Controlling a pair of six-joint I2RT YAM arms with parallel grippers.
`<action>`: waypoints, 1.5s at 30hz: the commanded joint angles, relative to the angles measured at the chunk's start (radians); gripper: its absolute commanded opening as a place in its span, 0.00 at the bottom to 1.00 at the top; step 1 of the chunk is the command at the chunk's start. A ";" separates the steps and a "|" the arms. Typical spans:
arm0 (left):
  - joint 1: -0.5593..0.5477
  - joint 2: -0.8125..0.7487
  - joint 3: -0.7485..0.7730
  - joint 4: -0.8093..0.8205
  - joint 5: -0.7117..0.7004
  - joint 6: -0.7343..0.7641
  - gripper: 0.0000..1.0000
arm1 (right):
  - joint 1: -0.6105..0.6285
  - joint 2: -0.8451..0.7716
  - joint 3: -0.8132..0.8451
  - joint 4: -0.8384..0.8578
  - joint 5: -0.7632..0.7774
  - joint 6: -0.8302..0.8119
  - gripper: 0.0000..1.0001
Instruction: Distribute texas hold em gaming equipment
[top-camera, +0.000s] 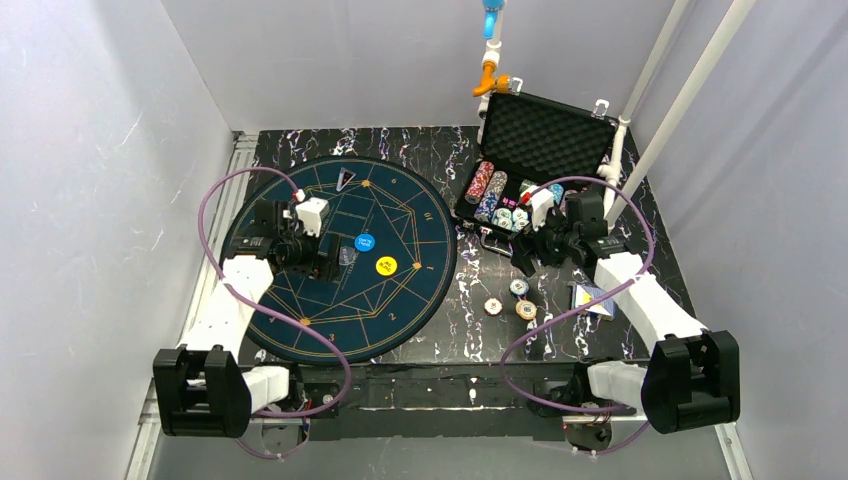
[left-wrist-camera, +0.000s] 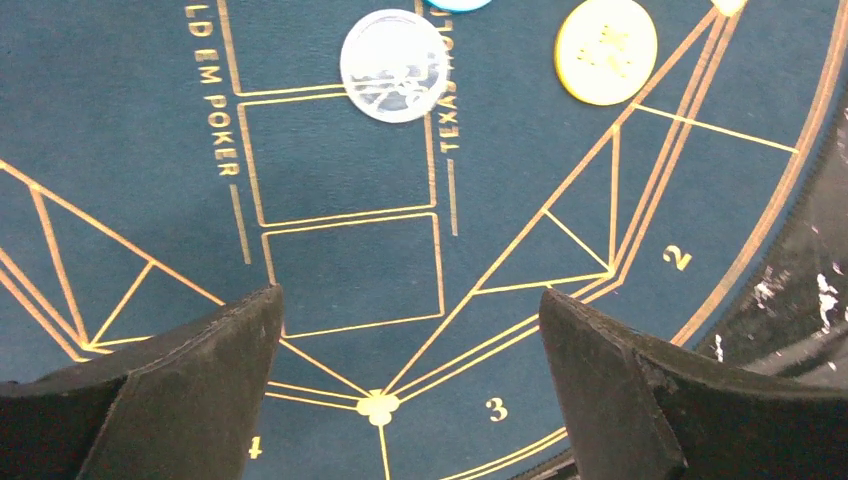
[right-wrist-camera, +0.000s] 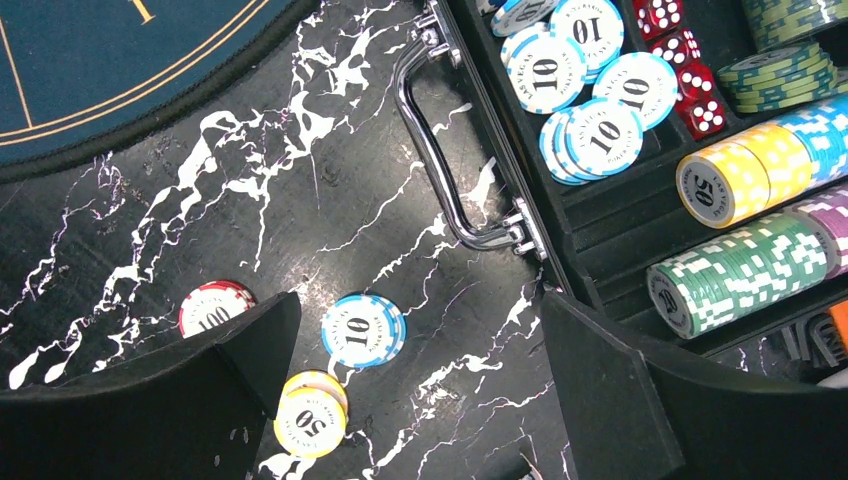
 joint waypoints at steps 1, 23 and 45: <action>-0.003 0.047 0.078 0.009 -0.148 -0.021 0.99 | 0.004 -0.017 -0.030 0.080 0.000 0.024 1.00; -0.107 0.452 0.379 -0.161 -0.096 0.190 0.99 | 0.004 0.066 0.033 -0.016 -0.006 -0.061 1.00; -0.199 0.637 0.348 -0.011 -0.191 0.136 0.64 | 0.005 0.080 0.044 -0.032 -0.010 -0.065 1.00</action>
